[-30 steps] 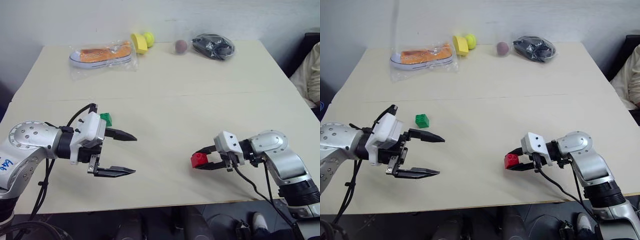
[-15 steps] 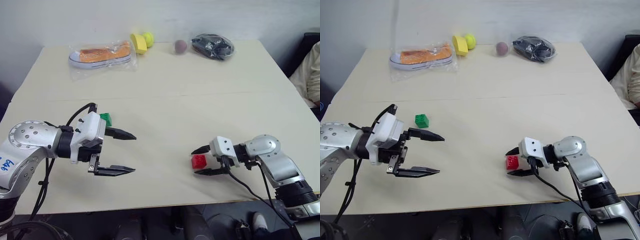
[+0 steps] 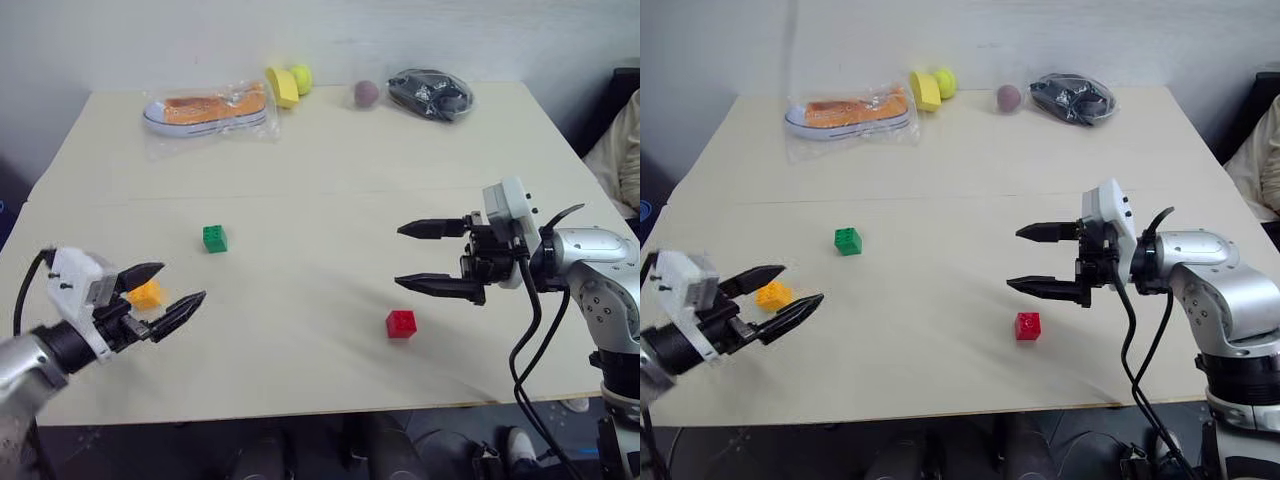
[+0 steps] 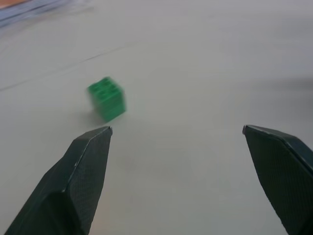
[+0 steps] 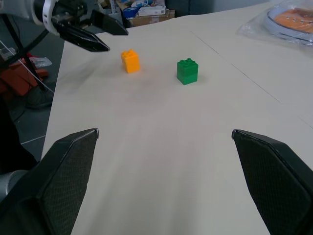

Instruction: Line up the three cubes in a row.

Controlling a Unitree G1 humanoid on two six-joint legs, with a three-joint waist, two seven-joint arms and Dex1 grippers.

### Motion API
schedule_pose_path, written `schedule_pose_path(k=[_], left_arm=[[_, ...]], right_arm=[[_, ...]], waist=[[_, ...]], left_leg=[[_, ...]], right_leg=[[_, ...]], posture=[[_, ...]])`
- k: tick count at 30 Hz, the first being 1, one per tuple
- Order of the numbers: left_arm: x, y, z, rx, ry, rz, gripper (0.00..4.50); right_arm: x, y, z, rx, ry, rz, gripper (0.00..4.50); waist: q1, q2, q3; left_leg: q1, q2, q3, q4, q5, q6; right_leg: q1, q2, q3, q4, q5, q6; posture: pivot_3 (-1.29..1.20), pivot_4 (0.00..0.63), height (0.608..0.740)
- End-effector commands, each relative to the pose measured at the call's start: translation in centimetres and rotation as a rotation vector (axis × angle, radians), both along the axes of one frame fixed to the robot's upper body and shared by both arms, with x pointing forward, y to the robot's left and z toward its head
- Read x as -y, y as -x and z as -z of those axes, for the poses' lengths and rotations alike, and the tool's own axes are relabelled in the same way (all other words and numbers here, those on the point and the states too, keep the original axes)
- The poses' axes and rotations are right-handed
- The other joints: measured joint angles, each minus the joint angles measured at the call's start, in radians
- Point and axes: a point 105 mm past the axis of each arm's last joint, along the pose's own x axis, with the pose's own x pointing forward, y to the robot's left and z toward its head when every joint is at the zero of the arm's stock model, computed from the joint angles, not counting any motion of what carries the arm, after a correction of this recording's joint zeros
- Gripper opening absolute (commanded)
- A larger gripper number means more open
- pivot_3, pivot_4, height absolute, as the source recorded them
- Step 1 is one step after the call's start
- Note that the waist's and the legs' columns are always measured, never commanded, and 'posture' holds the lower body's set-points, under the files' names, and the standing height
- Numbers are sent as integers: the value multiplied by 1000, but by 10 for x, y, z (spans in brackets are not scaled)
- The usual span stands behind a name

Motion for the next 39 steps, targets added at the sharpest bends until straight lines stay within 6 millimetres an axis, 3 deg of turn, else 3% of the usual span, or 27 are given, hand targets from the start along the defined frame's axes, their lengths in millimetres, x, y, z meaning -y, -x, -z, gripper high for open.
schedule_pose_path(k=[1,9,16,19,33,37,39], left_arm=[[2,-15,-8,27,-7,-190,4500],[3,-68,-8,-70,-3,-334,4500],[10,-110,-4,-132,36,-341,4500],[24,-126,-8,-113,8,-286,4500],[53,-160,6,-184,-8,-315,4500],[52,-167,12,-213,-10,-366,4500],[50,-168,12,-221,-3,-385,3945]], right_arm=[[-6,4,-7,51,-3,-32,4472],[-13,1,-12,81,-27,-44,4472],[-19,5,-12,96,-58,-42,4472],[-22,7,-10,98,-65,-40,4472],[-25,15,-9,96,-90,-23,4472],[-24,15,-10,101,-89,-15,4472],[-25,14,-10,102,-90,-11,4500]], waist=[[19,-1,-1],[33,-3,-2],[33,-3,-2],[33,-3,-2],[34,-3,-2],[34,-3,-2],[33,-3,-2]], left_leg=[[0,-1,0,0,0,0],[0,-3,0,0,2,1],[-1,-3,0,0,2,1],[-1,-3,1,0,2,1],[-1,-3,0,0,2,0],[-1,-3,0,0,2,0],[-1,-3,0,0,2,0]], right_leg=[[1,0,0,0,0,1],[1,0,0,1,1,1],[0,0,-2,4,1,2],[0,0,-2,4,1,2],[0,0,-2,4,1,2],[0,0,-2,4,1,2],[0,0,-2,4,1,2]], posture=[[0,150,740],[0,150,740],[0,150,740],[0,150,740],[0,150,740],[0,150,740],[0,150,740]])
